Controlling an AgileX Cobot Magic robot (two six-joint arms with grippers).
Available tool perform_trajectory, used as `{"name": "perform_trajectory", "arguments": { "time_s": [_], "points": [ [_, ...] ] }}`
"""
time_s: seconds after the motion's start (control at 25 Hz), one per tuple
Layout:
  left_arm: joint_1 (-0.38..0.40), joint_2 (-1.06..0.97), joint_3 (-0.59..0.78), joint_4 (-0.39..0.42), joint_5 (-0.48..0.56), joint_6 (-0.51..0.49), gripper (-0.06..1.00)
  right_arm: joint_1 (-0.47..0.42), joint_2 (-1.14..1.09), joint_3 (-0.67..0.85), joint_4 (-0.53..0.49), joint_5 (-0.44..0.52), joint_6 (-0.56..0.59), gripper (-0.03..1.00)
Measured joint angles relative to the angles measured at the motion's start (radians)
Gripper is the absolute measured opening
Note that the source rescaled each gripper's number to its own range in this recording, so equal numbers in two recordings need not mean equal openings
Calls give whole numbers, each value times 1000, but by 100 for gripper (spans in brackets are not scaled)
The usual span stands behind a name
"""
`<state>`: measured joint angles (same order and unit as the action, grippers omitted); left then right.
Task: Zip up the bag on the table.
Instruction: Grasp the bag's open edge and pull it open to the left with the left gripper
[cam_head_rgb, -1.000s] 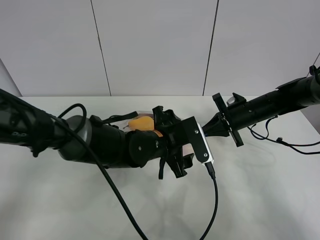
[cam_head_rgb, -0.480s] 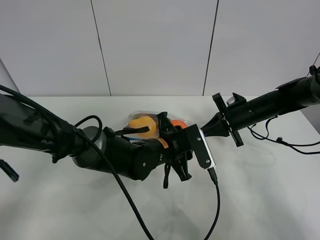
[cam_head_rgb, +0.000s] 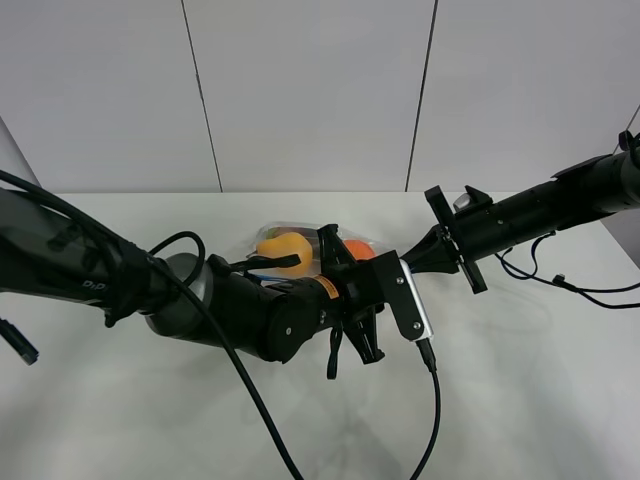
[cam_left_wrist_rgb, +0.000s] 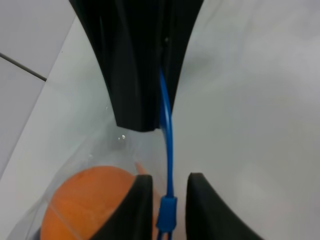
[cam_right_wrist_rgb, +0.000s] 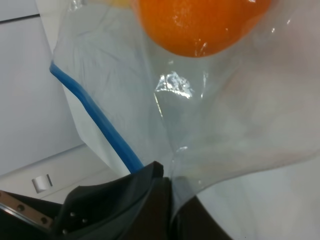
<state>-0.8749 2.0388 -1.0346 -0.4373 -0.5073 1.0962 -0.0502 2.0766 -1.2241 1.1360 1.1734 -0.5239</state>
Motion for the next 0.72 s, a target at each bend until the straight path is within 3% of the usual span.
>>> {"name": "perform_trajectory", "arguments": {
  "time_s": [0.32,0.72],
  "points": [
    [0,0,0,0,0,0,5,0,0,0,0,0,0,0],
    [0,0,0,0,0,1,0,0,0,0,0,0,0,0]
  ]
}}
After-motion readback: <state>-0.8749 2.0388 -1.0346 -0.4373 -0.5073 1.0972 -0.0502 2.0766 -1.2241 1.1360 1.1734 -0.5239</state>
